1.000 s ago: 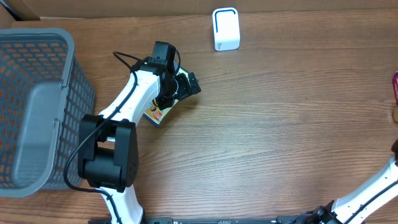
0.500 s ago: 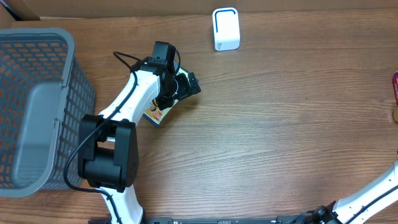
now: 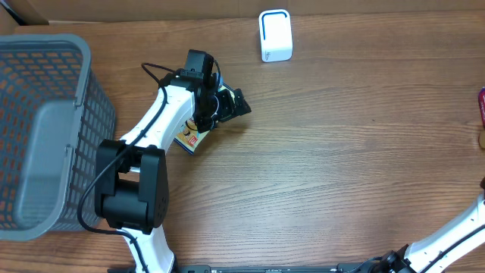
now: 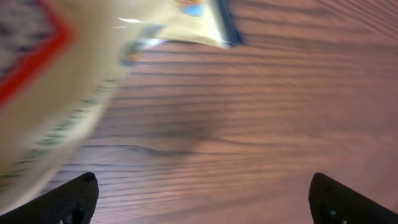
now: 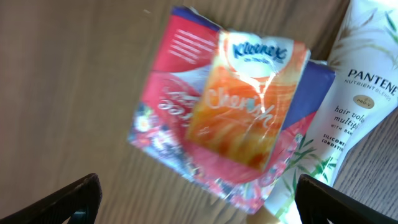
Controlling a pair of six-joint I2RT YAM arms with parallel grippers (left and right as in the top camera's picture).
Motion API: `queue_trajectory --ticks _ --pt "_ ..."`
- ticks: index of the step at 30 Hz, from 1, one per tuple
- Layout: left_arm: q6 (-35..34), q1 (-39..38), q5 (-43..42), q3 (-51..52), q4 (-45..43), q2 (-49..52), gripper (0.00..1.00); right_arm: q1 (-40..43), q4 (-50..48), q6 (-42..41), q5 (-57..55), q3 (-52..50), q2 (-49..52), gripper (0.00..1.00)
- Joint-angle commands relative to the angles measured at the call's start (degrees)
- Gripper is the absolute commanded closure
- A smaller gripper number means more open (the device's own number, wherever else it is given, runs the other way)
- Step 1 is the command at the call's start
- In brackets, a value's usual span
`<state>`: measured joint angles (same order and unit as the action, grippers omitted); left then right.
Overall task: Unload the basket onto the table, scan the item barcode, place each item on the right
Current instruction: 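Carry the Kleenex pack to the right edge and release it, then drag the yellow snack bag rightward to table center with left gripper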
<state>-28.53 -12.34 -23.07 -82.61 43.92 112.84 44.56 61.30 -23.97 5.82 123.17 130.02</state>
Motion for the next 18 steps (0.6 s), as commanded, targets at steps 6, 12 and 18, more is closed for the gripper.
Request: queue_trajectory --ticks 6,12,18 --pt "9.0 0.4 13.8 -8.5 10.1 -1.0 0.00 0.0 -2.6 -0.3 27.9 -0.1 -8.8 0.00" --pt "9.6 0.4 29.2 -8.0 7.8 -0.6 0.06 -2.9 -1.3 0.0 31.8 -0.1 -8.7 0.00" --pt "11.7 0.4 28.3 -4.1 3.1 -0.6 0.15 -8.6 -0.3 4.7 31.5 -0.1 -8.7 0.00"
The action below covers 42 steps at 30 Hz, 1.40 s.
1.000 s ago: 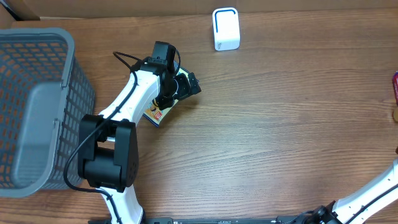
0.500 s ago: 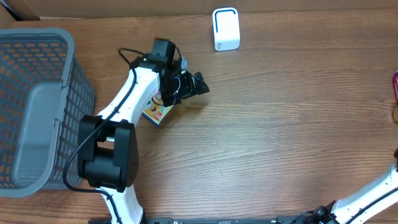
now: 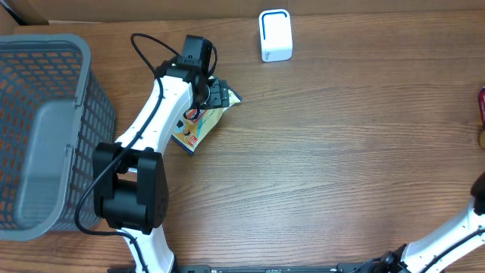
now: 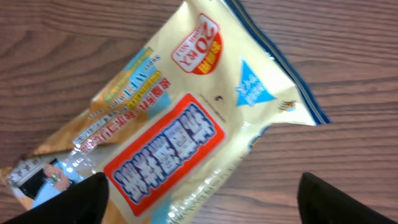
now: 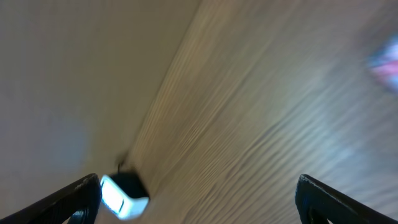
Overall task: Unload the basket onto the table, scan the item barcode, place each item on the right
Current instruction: 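Drag the yellow snack bag rightward to table center with left gripper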
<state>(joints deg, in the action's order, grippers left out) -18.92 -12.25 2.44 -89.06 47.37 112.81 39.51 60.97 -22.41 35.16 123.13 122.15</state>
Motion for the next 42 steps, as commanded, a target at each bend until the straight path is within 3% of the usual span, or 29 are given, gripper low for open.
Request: queue_trajectory --ticks 1,4,9,12,17,23,29,33,38,42 --pt "2.1 0.3 1.9 3.0 -0.3 -0.6 0.18 -4.6 0.1 3.2 2.0 -0.1 -0.8 0.00" --pt "2.1 0.1 -2.3 6.7 -2.3 -0.6 0.19 -8.6 0.3 3.4 1.8 -0.1 -0.8 0.00" --pt "2.4 -0.1 -1.9 12.5 -6.8 -0.6 0.22 -13.7 0.5 3.4 1.8 -0.1 -0.8 0.00" --pt "3.8 -0.1 -3.6 15.1 -9.2 -0.6 0.40 -16.4 0.9 5.6 1.7 -0.1 -0.8 0.00" --pt "15.7 -1.6 -12.6 16.2 -9.9 -0.6 0.59 -20.5 2.7 7.9 -2.7 -0.1 -0.8 0.00" --pt "20.7 -6.5 -17.4 15.9 -8.6 -0.6 0.73 -24.8 5.2 7.9 -6.2 -0.1 -0.8 0.00" --pt "23.7 -13.9 -16.5 14.9 -5.0 -0.6 0.76 -28.4 6.1 7.9 -6.2 -0.1 -0.8 0.00" --pt "22.1 -16.5 -14.0 12.2 -2.1 -0.7 0.96 -31.8 6.6 7.9 -6.3 -0.1 -0.5 0.00" --pt "15.9 -15.0 -10.5 2.6 5.7 -0.8 0.96 -36.2 6.8 7.2 -6.2 -0.2 0.6 0.00" --pt "10.2 -11.0 -5.2 -3.5 9.5 -0.8 0.87 -39.9 8.0 5.5 -5.9 -0.9 2.1 0.00"
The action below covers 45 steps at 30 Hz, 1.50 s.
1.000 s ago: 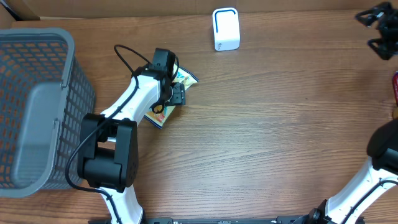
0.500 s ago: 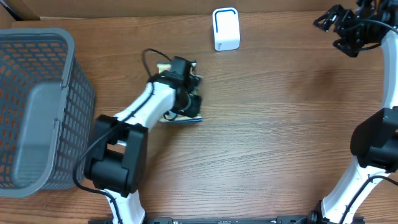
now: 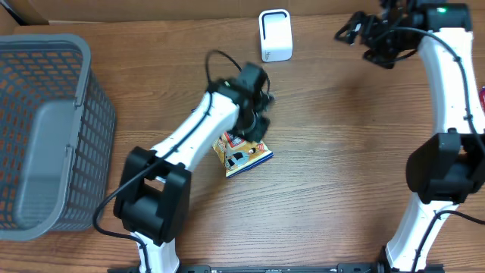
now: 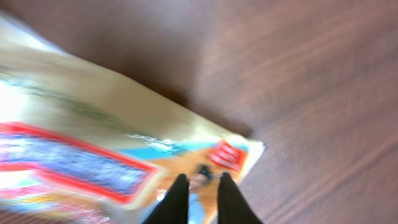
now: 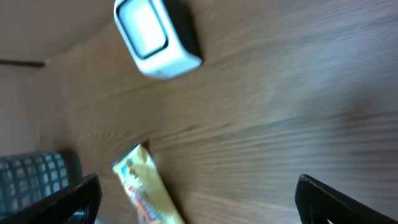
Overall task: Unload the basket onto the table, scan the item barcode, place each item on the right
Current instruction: 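Drag the yellow snack bag rightward to table center with left gripper, then release the snack bag and pull the left gripper back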
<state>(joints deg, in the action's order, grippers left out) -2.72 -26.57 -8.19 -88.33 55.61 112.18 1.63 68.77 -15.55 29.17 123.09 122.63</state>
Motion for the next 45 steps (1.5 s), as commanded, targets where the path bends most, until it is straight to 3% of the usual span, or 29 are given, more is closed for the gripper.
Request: queue_trajectory --ticks 1,5,11,16,22,28,30,33,39,42,45 --pt "-7.5 4.9 7.2 -4.9 1.4 -0.1 0.81 -3.1 0.1 -1.3 0.2 -1.5 1.7 0.00" --pt "-10.7 10.7 10.2 -4.2 1.4 0.0 0.81 -7.5 -1.2 -1.3 0.0 -6.3 1.8 0.00" --pt "-13.7 16.0 9.0 2.4 -0.4 0.0 0.96 -11.3 -2.9 -1.4 0.0 -11.1 1.8 0.00" --pt "-13.6 15.8 -7.5 10.5 -8.1 0.0 0.96 -12.0 -2.9 -1.4 0.0 -11.4 1.8 0.00" --pt "-23.5 13.1 -13.1 12.5 -11.6 0.0 0.96 -12.0 -2.3 -1.3 0.0 -11.4 1.8 0.00" --pt "-28.1 10.0 -16.1 12.5 -12.5 0.0 0.96 -12.0 -1.0 -1.3 0.0 -11.4 1.8 0.00" --pt "-32.8 10.0 -20.4 12.6 -13.2 0.1 0.96 -12.0 -0.2 -1.1 0.0 -11.4 1.8 0.00" --pt "-34.4 9.6 -26.2 12.6 -16.1 0.1 0.96 -12.0 0.9 -1.1 0.0 -11.4 1.8 0.00" --pt "-40.9 6.9 -18.4 12.6 -17.5 0.4 0.96 -12.0 3.0 -0.6 0.0 -11.4 1.8 0.00" --pt "-37.4 7.5 -12.0 12.3 -16.2 0.4 0.96 -12.0 3.6 0.9 -0.2 -11.4 1.8 0.00" --pt "-34.7 11.2 -11.8 10.8 -12.5 0.3 0.96 -12.0 3.9 2.2 -1.5 -11.4 1.8 0.00"
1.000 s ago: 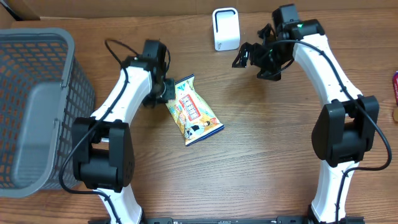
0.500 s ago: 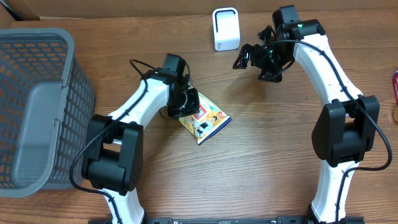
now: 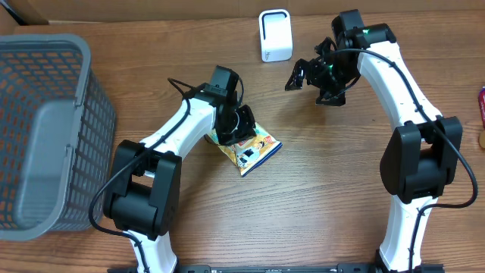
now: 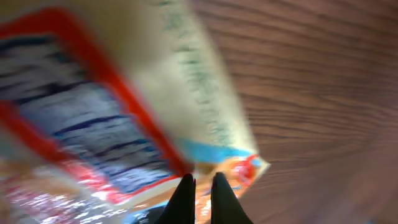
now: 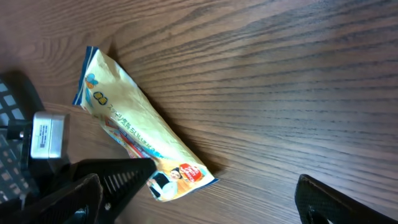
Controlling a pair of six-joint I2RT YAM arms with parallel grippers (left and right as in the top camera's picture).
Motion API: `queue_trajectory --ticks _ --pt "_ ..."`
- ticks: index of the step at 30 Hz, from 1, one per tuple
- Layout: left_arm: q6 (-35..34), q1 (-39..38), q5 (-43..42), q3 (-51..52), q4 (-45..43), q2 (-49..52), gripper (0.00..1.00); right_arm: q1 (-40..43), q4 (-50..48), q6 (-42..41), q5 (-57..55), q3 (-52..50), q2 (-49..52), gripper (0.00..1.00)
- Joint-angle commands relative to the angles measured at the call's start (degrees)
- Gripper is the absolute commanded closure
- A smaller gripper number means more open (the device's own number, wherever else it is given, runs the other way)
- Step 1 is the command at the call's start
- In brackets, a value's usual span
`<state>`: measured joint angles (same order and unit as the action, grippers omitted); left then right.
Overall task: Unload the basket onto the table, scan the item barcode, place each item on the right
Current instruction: 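Release the snack bag and pull the left gripper back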
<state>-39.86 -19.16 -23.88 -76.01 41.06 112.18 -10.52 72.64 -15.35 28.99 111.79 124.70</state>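
A yellow snack packet (image 3: 254, 148) with red and blue print sits low at the table's middle, and my left gripper (image 3: 231, 127) is shut on its edge. In the left wrist view the two dark fingertips (image 4: 186, 190) pinch the blurred packet (image 4: 112, 124). I cannot tell whether the packet touches the wood. The white barcode scanner (image 3: 274, 34) stands at the back centre. My right gripper (image 3: 309, 78) hangs open to the right of the scanner, facing the packet (image 5: 140, 140). Its view also shows the left gripper's fingers (image 5: 109, 177) on the packet.
A tall grey mesh basket (image 3: 45, 129) fills the left side of the wooden table (image 3: 341, 189). A red item (image 3: 482, 106) shows at the right edge. A cardboard wall runs along the back.
The left gripper, still shut on the packet, has shifted slightly left and turned it. The right gripper has come from the back right corner down and left, closer to the packet.
At first the left gripper was open over the packet near the basket, and the right gripper hung over tissue packs off to the right. Then the left gripper was shut on the packet at mid-table with the right arm near the scanner. Now both grippers are around the packet.
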Motion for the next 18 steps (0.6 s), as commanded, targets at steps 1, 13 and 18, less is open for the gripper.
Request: queue_trajectory --ticks 1,13,18 --pt "3.7 5.0 3.0 -2.3 3.1 0.3 0.96 0.1 0.0 2.0 -2.2 -0.1 -0.3 0.00" --pt "15.4 14.8 9.7 -11.9 7.9 0.7 0.96 0.1 -3.5 1.8 -3.9 -0.1 -0.3 0.00" --pt "17.0 12.6 17.6 -9.6 1.9 2.4 0.96 0.1 -3.4 1.7 -3.9 -0.1 -0.3 0.00"
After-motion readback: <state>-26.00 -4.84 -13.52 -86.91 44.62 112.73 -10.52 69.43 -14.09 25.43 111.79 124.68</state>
